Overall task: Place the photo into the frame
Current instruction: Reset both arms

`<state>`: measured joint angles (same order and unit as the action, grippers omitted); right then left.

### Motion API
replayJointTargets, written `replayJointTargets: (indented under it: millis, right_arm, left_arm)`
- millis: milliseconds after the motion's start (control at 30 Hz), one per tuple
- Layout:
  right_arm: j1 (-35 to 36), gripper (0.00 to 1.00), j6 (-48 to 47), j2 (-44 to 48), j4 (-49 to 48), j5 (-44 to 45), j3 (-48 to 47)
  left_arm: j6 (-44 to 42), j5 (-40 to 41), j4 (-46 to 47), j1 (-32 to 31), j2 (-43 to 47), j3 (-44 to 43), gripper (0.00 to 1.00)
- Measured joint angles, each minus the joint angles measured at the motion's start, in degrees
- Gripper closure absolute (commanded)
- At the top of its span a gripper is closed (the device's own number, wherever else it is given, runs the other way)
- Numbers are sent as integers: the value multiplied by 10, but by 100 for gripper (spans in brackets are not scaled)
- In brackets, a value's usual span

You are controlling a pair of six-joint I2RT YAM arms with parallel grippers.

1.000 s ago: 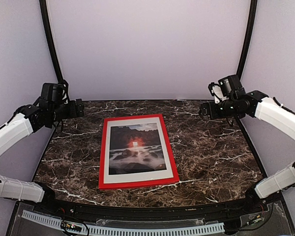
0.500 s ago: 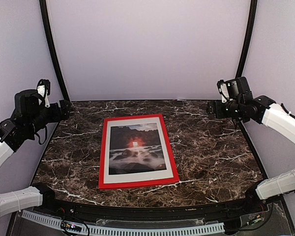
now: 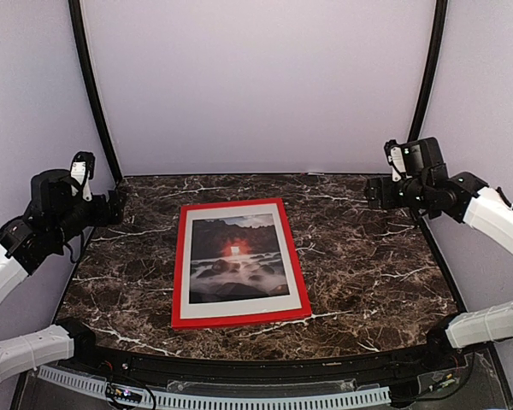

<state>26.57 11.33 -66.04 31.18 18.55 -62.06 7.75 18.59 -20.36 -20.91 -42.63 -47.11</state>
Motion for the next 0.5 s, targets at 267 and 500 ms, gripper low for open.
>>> replayJointTargets:
  millis: [267, 500]
  right_arm:
    - [0, 1, -1, 31, -12, 26, 45]
    - [0, 1, -1, 60, -25, 27, 78]
  left_arm:
    - [-15, -30, 16, 0, 55, 47, 1]
    - [-20, -45, 28, 0, 73, 64, 1]
